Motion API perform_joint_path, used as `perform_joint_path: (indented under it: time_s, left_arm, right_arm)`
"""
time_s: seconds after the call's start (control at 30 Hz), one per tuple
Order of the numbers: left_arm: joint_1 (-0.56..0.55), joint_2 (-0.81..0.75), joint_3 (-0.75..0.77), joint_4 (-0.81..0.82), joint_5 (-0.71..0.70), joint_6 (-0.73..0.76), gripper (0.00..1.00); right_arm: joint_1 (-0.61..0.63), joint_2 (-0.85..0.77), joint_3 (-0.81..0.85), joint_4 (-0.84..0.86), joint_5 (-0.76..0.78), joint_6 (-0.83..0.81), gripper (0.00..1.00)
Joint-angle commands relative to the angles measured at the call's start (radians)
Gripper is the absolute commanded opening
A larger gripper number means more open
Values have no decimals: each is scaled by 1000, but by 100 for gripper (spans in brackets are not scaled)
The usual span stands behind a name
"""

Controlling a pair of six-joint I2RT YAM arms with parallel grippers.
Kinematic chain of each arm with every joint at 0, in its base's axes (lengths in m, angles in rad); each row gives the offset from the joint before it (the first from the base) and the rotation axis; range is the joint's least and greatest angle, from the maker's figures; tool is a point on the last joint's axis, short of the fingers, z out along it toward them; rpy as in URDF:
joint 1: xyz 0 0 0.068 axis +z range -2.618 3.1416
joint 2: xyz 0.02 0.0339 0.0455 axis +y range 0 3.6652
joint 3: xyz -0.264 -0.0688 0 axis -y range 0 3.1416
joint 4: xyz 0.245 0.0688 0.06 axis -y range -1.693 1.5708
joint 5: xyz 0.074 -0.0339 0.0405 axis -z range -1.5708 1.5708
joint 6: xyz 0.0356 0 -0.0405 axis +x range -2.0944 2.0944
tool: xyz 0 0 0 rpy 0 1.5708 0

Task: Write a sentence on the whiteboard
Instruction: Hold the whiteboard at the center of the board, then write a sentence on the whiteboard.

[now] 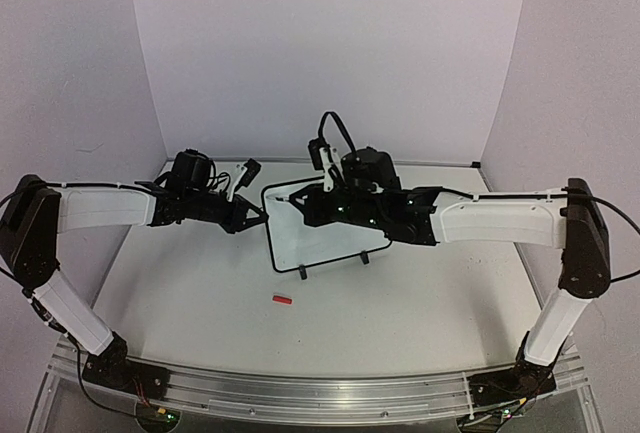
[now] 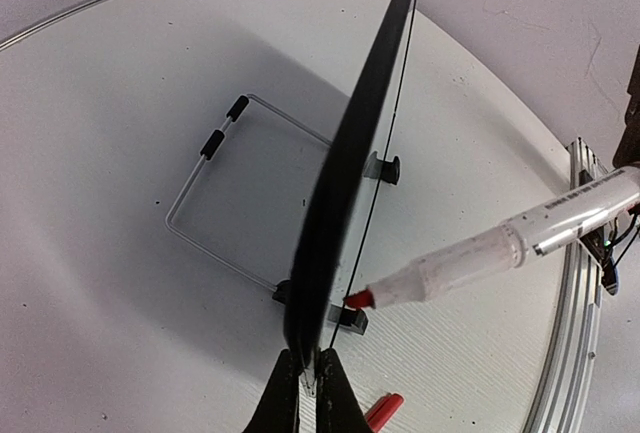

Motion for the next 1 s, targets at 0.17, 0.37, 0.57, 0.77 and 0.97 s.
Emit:
perform_joint_path:
  time_s: [0.17,0.37,0.57,0.77,0.97]
  left_arm:
    - [-13,10,48,-37,-45,49,0]
    - [-17,10,51,-43,-52,55,0]
    - [-19,7,50,-47,-58,58,0]
    - [-19,4,49,-52,-67,62,0]
    - [-19,5,52,-52,-69,63,0]
  right_arm:
    - [-1,10,29,27,37,-14,0]
    - [0,17,29,24,58,-15,0]
    - [-1,22,29,11,84,-18,0]
    - [0,10,12,-4,91,-14,0]
    - [0,10,-11,-15,86,-1,0]
